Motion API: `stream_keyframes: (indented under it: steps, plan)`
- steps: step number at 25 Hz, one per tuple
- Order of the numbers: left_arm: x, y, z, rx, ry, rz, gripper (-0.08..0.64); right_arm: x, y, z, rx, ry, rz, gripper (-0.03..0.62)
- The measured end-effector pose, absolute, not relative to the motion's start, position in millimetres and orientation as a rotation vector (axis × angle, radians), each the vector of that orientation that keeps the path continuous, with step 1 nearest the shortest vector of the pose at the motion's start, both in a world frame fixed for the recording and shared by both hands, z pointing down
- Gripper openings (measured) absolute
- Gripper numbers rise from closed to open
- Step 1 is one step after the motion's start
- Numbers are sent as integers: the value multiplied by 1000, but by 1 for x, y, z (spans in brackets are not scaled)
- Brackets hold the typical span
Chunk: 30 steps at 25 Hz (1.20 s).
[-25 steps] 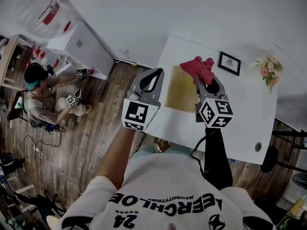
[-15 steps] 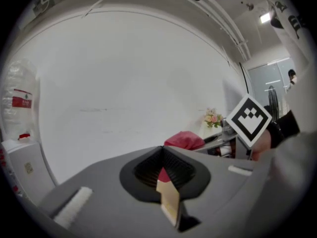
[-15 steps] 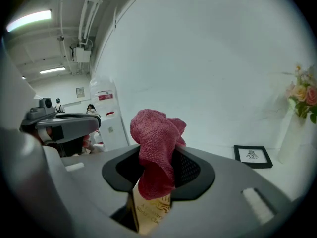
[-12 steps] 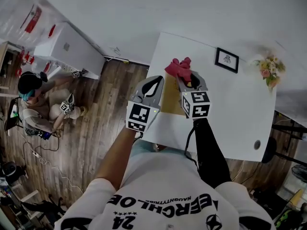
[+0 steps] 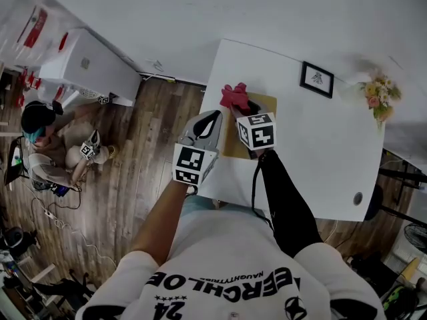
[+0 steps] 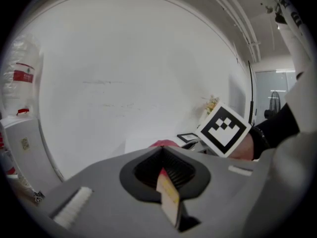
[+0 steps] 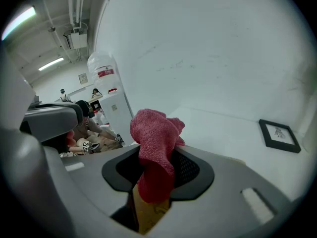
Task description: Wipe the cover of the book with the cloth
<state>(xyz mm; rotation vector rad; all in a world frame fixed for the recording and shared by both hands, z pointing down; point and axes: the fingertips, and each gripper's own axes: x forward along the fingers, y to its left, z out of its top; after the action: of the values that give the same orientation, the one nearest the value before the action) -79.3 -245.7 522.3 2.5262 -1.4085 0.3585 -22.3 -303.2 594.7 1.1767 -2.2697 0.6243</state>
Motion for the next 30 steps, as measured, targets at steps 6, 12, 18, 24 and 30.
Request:
stream_keyframes:
  steps: [6, 12, 18, 24, 30]
  plan:
    - [-77, -243, 528, 2503, -1390, 344, 54, -15, -306, 598, 1195, -2193, 597, 137]
    - [-68, -243, 530, 2522, -1357, 396, 54, 24, -307, 600, 1289, -2137, 792, 137]
    - [-56, -246, 530, 2538, -1343, 396, 54, 79, -304, 603, 1394, -2054, 890, 137]
    - [-54, -248, 528, 2537, -1359, 389, 54, 116, -303, 608, 1500, -1991, 937, 137]
    - [-61, -244, 525, 2518, -1386, 401, 54, 67, -296, 571, 1377, -2212, 909, 137]
